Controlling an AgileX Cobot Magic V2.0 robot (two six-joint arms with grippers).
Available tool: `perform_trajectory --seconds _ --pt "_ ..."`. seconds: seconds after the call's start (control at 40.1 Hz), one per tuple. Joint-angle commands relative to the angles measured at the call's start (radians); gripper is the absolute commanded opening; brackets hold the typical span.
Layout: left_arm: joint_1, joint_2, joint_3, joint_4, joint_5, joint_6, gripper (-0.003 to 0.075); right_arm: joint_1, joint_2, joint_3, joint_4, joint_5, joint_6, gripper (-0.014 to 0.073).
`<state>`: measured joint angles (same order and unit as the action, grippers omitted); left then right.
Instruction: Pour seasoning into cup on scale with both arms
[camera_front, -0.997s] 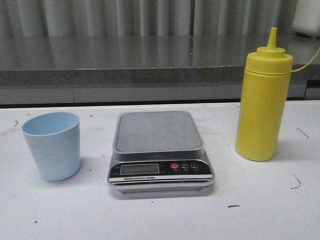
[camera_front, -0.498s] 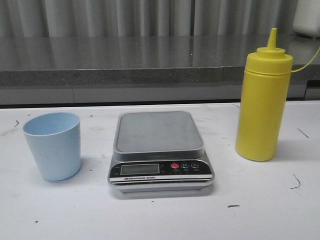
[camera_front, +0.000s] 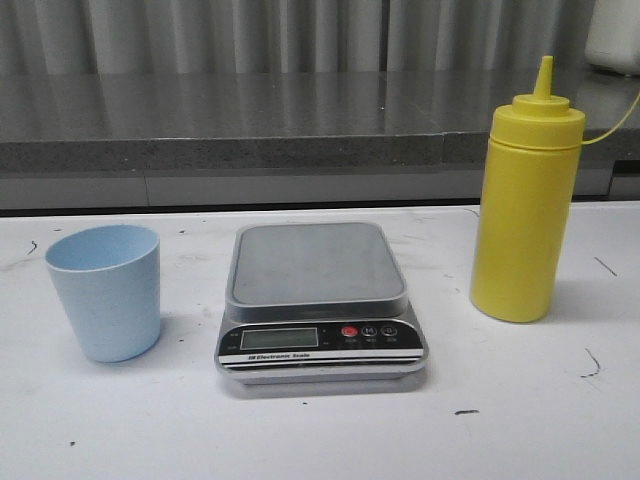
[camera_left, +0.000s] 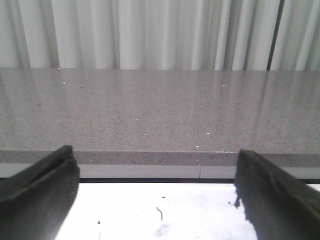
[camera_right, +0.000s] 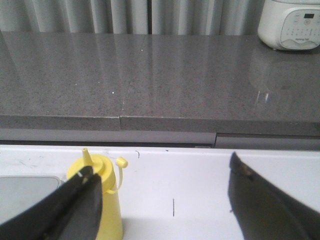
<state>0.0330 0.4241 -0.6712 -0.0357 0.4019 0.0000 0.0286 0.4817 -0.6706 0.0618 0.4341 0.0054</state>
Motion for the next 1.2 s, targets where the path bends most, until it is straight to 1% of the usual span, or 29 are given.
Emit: perform_trajectory --seconds 0.0,0.15,0.224,0.324,0.523,0.648,0.798,0.897,1.171 --pt "-0.001 0.034 -0.036 -0.046 -0.067 -0.008 0.0671 -0.003 0.009 -0.033 -0.010 -0.069 -0.005 0.0591" --pt "-0.026 0.126 -0.046 -0.097 -0.059 -0.006 0.0613 -0.003 0.009 -0.033 -0.010 -0.070 -0.005 0.0591" --pt "-0.064 0.214 -0.067 -0.104 -0.027 0.007 0.0583 -0.003 0.009 -0.033 -0.010 -0.070 -0.005 0.0591" --pt "-0.143 0.348 -0.113 -0.106 0.039 0.043 0.0553 -0.003 0.009 -0.033 -0.010 -0.070 -0.005 0.0591" --pt "-0.303 0.599 -0.232 -0.102 0.156 0.043 0.0545 -0.003 0.009 -0.033 -0.010 -0.070 -0.005 0.0591" --pt "-0.357 0.745 -0.302 -0.102 0.235 0.043 0.0545 -0.003 0.009 -0.033 -0.010 -0.070 -0.005 0.0591" --pt "-0.372 0.917 -0.385 -0.102 0.342 0.043 0.0545 -0.003 0.009 -0.033 -0.010 -0.070 -0.005 0.0591" --pt "-0.372 0.995 -0.429 -0.094 0.386 0.043 0.0545 -0.003 0.009 -0.033 -0.010 -0.070 -0.005 0.0591" --pt "-0.373 1.133 -0.446 -0.092 0.362 0.043 0.0543 -0.003 0.009 -0.033 -0.010 -0.070 -0.005 0.0591"
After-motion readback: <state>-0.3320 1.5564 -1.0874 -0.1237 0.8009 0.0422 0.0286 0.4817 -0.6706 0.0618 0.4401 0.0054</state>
